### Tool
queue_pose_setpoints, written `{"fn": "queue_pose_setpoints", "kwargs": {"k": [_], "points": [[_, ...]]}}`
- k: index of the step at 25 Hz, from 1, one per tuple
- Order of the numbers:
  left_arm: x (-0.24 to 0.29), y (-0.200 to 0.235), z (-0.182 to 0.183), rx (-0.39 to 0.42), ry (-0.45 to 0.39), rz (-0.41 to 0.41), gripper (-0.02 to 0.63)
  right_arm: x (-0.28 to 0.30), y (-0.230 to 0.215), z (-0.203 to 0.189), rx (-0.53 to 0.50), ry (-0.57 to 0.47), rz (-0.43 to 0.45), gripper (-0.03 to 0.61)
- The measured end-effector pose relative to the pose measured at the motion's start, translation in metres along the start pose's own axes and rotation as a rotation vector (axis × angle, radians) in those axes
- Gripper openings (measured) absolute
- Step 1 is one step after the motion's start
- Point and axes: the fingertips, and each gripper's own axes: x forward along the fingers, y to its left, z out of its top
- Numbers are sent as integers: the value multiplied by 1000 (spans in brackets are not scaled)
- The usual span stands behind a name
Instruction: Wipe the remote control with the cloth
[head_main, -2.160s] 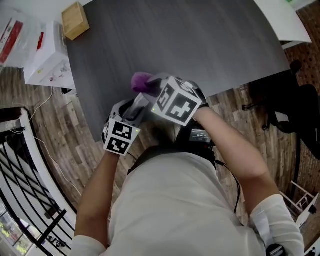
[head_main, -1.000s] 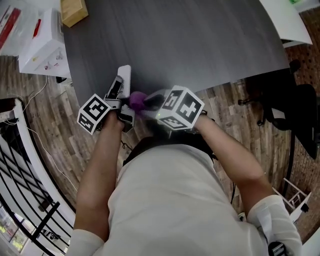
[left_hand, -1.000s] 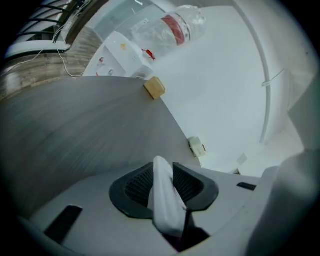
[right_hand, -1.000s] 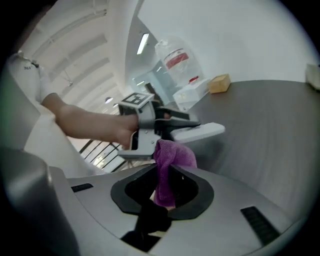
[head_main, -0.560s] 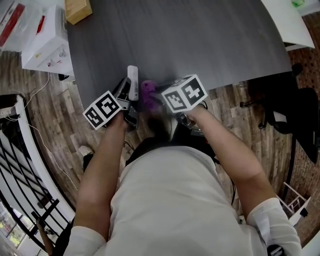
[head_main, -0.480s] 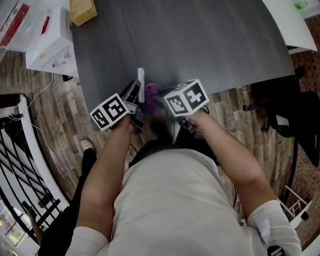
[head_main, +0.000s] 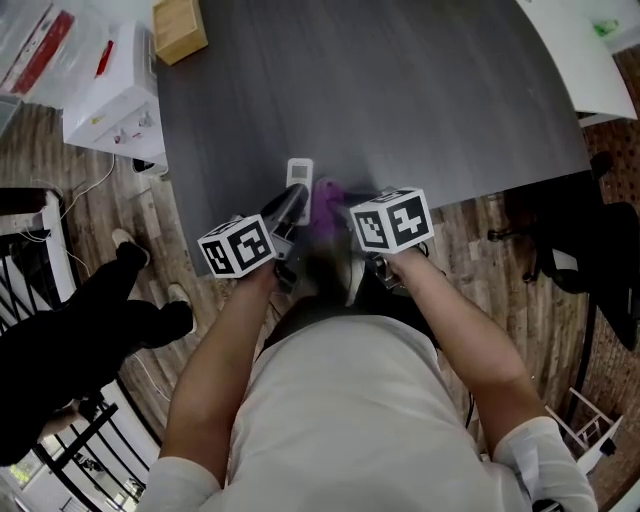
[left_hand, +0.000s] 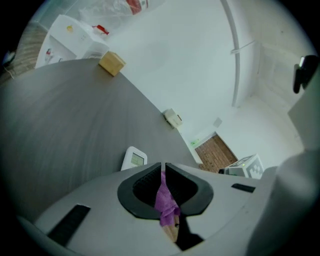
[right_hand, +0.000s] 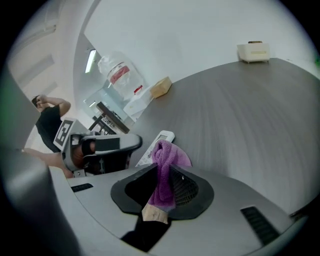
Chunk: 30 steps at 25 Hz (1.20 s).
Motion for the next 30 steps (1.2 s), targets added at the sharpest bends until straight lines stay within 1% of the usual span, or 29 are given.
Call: {"fn": "queue_pose_setpoints", "kwargs": {"k": [1, 3, 4, 5, 6, 8, 9, 13, 22, 26, 28, 30], "points": [[-9, 3, 4, 23, -14, 12, 29, -2, -2, 2, 8, -9, -5, 84], [-26, 20, 10, 64, -30, 71, 29, -1, -6, 8, 7, -16, -16, 85], [-31, 31, 10, 63, -27, 106, 29, 2, -7, 10, 0, -13, -18, 84], [-34, 41, 9, 40, -18, 132, 29, 6, -5, 13, -12, -9, -18, 85], [-33, 48, 6, -2, -7, 142, 29, 10, -3, 17, -28, -7, -16, 86], [-27, 54, -1, -80, 11, 141, 29, 16, 3, 24, -60, -5, -14, 84], [-24, 54, -3, -95, 18, 139, 29, 18, 5, 27, -73, -2, -14, 86], [-13, 50, -9, -104, 40, 130, 29, 24, 11, 35, -120, 16, -11, 86], [-8, 49, -5, -144, 1, 88, 29, 36, 16, 47, -175, 7, -5, 86], [-17, 44, -1, -111, -5, 76, 29, 23, 9, 49, -183, -17, -20, 85], [-31, 36, 5, -70, -29, 53, 29, 4, 0, 52, -194, -52, -44, 86], [-50, 25, 12, -6, -58, 25, 29, -22, -13, 55, -216, -93, -80, 86]]}}
